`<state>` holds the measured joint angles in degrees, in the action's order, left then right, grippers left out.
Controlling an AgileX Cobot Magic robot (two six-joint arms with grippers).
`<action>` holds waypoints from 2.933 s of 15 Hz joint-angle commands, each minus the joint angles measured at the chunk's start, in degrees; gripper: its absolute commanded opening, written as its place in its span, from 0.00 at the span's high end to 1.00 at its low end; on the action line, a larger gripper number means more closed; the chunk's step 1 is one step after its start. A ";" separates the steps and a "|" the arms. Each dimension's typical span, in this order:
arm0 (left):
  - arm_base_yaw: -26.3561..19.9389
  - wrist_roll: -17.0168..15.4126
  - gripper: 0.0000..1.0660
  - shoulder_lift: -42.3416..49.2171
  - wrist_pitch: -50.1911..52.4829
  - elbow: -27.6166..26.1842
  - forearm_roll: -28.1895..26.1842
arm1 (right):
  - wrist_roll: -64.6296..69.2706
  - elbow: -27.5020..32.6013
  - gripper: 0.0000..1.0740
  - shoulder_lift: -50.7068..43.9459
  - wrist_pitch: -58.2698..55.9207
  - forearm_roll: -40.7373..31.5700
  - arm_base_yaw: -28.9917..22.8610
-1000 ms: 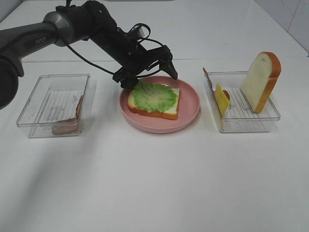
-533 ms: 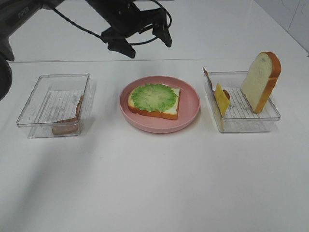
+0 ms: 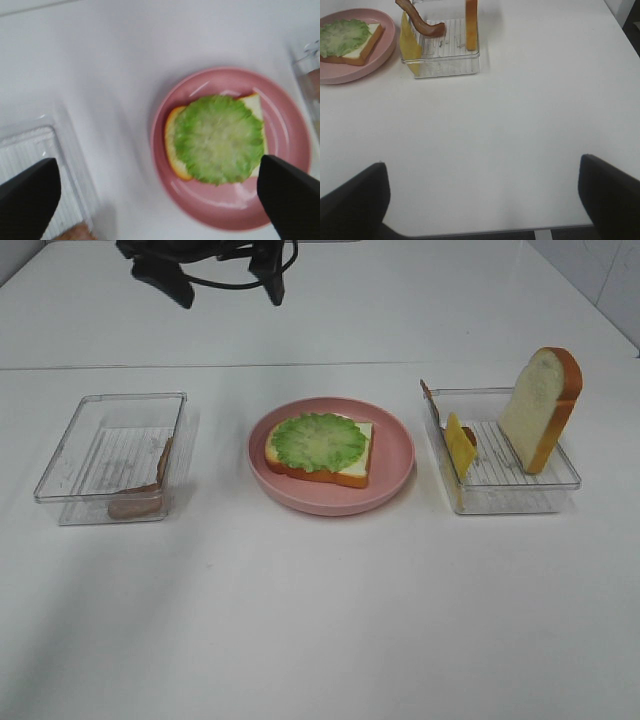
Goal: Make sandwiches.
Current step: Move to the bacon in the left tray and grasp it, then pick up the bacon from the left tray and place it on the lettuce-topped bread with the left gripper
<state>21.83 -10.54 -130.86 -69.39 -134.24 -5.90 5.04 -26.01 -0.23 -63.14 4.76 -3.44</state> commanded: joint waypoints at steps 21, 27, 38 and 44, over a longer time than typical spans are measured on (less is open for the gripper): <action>0.00 -8.65 0.09 2.46 5.21 32.77 6.65 | -0.34 0.17 0.08 -1.38 0.17 -0.06 0.17; 0.00 -10.20 0.22 1.78 4.81 32.77 7.05 | -0.34 0.17 0.08 -1.38 0.17 -0.06 0.17; 0.00 -12.89 1.00 1.78 4.13 32.77 8.82 | -0.34 0.17 0.08 -1.38 0.17 -0.06 0.17; 0.00 -12.78 1.00 5.56 0.80 30.71 9.68 | -0.34 0.17 0.08 -1.38 0.17 -0.06 0.17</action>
<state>21.83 -22.86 -126.34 -66.98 -102.85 3.55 5.04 -26.01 -0.23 -63.14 4.76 -3.44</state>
